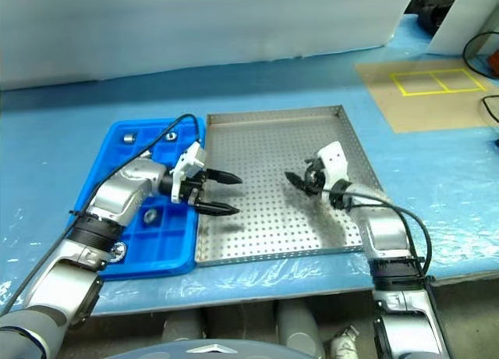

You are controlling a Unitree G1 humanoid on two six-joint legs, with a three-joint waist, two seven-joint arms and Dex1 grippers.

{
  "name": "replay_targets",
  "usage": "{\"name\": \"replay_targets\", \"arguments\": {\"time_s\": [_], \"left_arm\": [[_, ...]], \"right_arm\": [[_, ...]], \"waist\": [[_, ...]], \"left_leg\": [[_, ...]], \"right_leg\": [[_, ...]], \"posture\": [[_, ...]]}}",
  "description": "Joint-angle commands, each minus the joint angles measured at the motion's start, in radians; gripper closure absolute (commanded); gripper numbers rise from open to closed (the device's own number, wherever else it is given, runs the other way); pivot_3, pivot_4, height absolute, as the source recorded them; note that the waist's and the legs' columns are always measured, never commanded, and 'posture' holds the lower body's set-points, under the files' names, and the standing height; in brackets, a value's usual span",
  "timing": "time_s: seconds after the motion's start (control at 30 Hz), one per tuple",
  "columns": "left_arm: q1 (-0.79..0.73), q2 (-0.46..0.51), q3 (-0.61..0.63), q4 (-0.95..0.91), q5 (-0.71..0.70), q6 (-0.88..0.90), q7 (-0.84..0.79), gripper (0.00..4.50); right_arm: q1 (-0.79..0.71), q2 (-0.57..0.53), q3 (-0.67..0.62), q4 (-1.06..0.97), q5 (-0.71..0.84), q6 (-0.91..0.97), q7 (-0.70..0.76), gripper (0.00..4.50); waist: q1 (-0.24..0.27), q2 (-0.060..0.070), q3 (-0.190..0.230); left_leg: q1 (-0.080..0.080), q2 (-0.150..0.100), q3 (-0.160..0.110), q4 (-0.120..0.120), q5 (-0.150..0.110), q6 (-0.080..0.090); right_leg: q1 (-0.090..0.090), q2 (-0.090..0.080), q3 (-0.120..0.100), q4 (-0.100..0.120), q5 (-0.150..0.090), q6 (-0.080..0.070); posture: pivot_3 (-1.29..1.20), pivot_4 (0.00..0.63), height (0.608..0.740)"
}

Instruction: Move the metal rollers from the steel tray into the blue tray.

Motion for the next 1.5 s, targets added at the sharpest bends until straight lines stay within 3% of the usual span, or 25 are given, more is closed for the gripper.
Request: {"name": "replay_targets", "arguments": {"time_s": [0.03, 0.57, 1.0, 1.1, 1.2, 1.27, 1.43, 1.5], "left_arm": [[0.001, 0.010, 0.019, -0.039, -0.002, -0.004, -0.001, 0.09], [0.009, 0.014, 0.013, -0.045, 0.002, -0.004, 0.002, 0.09], [-0.002, 0.008, 0.011, -0.035, 0.020, -0.013, -0.004, 0.09], [0.001, 0.012, 0.015, -0.040, 0.020, -0.012, 0.000, 0.09], [0.009, 0.018, 0.017, -0.050, 0.020, -0.010, 0.001, 0.09], [0.012, 0.021, 0.018, -0.053, 0.020, -0.010, 0.002, 0.09], [0.020, 0.027, 0.020, -0.066, 0.018, -0.007, 0.010, 0.09], [0.024, 0.029, 0.021, -0.072, 0.017, -0.006, 0.014, 0.09]], "right_arm": [[-0.043, -0.012, -0.034, -0.049, 0.060, 0.021, 0.014, 0.87], [0.050, -0.091, 0.044, 0.024, -0.056, -0.083, 0.010, 0.87], [0.096, -0.050, 0.062, 0.101, -0.080, -0.120, -0.018, 0.87], [0.094, -0.043, 0.052, 0.120, -0.060, -0.128, -0.007, 1.37], [0.086, -0.047, 0.064, 0.137, -0.082, -0.140, -0.018, 2.33], [0.078, -0.045, 0.067, 0.150, -0.087, -0.147, -0.021, 2.33], [0.057, -0.036, 0.089, 0.175, -0.099, -0.173, -0.008, 3.54], [0.057, -0.033, 0.086, 0.161, -0.081, -0.179, 0.013, 3.61]], "waist": [[0.001, 0.000, 0.000], [0.000, 0.000, 0.000], [0.000, 0.000, 0.000], [0.000, 0.000, 0.000], [0.000, 0.000, 0.000], [0.000, 0.000, 0.000], [0.000, 0.000, 0.000], [-0.001, 0.000, 0.000]], "left_leg": [[0.001, 0.000, 0.000, 0.000, 0.000, 0.000], [0.001, 0.000, 0.001, 0.000, -0.001, 0.002], [0.003, 0.000, 0.002, -0.001, -0.002, 0.004], [0.005, 0.000, 0.002, 0.000, -0.003, 0.004], [0.009, 0.000, 0.002, -0.001, -0.003, 0.005], [0.010, 0.000, 0.002, -0.001, -0.003, 0.005], [0.011, 0.000, 0.003, -0.001, -0.003, 0.005], [0.010, 0.000, 0.003, -0.001, -0.003, 0.005]], "right_leg": [[0.000, 0.000, 0.000, 0.000, 0.000, 0.000], [0.002, 0.001, 0.001, -0.003, 0.000, 0.000], [0.003, 0.001, 0.002, -0.004, 0.000, 0.000], [0.005, 0.001, 0.002, -0.004, 0.000, 0.000], [0.008, 0.001, 0.002, -0.004, 0.000, 0.000], [0.009, 0.001, 0.002, -0.004, 0.000, 0.000], [0.009, 0.001, 0.003, -0.004, 0.000, 0.000], [0.009, 0.001, 0.003, -0.004, 0.000, 0.000]], "posture": [[-0.37, 0.150, 0.740], [-0.38, 0.150, 0.740], [-0.38, 0.150, 0.740], [-0.37, 0.150, 0.740], [-0.36, 0.150, 0.740], [-0.35, 0.150, 0.740], [-0.34, 0.150, 0.740], [-0.34, 0.150, 0.740]]}}
